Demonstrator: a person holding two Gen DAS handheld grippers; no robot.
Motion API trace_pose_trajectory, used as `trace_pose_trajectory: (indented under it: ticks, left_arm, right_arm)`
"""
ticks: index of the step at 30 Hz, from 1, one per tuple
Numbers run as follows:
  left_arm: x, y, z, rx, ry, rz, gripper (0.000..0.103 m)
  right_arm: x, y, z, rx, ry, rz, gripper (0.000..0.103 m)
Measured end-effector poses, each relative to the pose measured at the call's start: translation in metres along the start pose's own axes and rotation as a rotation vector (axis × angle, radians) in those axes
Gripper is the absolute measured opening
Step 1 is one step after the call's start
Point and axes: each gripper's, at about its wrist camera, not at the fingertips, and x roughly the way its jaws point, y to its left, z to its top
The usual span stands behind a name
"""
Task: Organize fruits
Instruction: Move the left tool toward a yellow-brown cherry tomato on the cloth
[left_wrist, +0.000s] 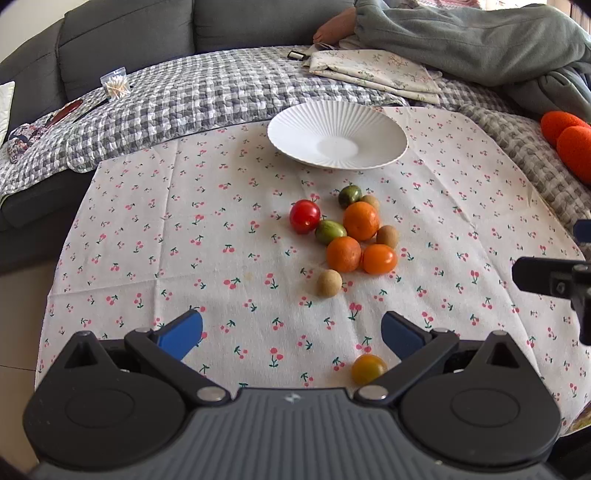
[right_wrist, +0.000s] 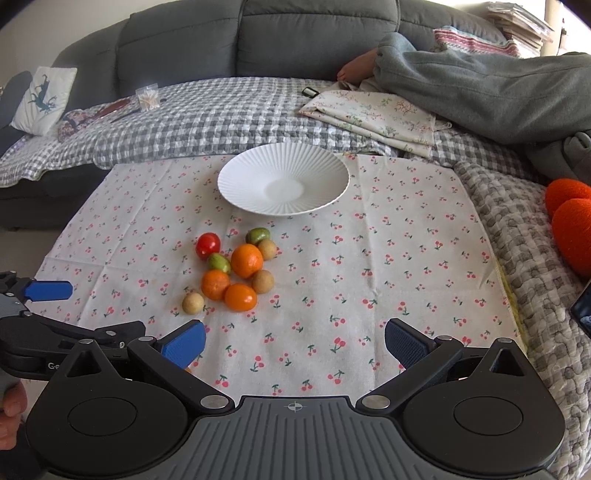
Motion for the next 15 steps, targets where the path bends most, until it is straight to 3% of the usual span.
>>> trace_pose_trajectory:
  ticks: [15]
  left_arm:
    - [0.0068,-0.0032,-0.0033,0.002,0.004,-0.017,0.102]
  right_arm:
    - [0.0034,0.0053,0.0035,-0.029,-0.010,-0.007,0.103]
